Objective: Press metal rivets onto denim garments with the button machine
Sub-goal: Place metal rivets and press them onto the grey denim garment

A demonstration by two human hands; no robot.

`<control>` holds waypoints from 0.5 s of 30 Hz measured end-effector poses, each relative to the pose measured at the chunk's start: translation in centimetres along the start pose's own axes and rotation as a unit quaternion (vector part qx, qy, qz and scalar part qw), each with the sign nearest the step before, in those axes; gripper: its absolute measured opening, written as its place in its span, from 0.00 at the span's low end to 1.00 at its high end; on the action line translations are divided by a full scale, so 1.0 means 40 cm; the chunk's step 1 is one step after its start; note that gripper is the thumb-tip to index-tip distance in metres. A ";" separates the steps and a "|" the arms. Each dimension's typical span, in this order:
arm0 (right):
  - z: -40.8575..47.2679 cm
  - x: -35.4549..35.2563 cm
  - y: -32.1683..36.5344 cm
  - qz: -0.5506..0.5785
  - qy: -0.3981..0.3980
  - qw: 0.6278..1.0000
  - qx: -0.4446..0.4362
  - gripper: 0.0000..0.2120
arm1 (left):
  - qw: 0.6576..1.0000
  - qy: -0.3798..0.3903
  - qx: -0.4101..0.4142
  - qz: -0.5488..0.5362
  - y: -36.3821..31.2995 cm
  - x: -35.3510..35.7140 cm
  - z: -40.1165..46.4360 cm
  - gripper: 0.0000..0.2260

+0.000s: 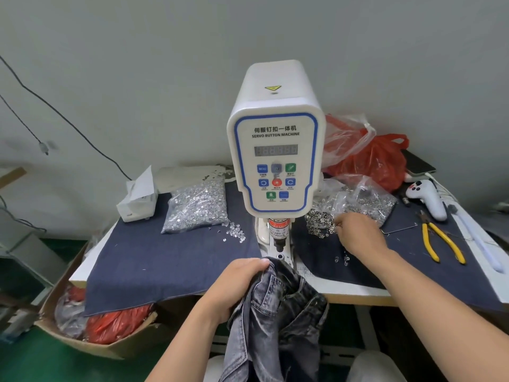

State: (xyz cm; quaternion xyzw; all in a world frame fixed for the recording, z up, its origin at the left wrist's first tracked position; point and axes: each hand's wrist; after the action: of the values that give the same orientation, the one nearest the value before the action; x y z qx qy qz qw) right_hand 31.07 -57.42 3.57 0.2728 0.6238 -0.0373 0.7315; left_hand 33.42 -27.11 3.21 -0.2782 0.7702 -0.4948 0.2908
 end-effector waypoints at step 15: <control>-0.005 0.033 -0.005 0.051 -0.058 0.997 -0.013 0.10 | 0.967 -0.178 -0.067 0.172 0.020 -0.016 0.044 0.20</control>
State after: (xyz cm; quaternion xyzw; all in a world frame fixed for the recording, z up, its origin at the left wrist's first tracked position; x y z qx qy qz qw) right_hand 31.10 -57.11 2.27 0.2921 0.5659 -0.0083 0.7710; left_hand 34.99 -27.41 1.98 -0.2437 0.7737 -0.3271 0.4848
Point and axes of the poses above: each hand's wrist, its own z-axis towards the middle knuckle, its own x-axis out of the palm, y = z × x, and after that the axes turned 9 degrees about z, right-handed
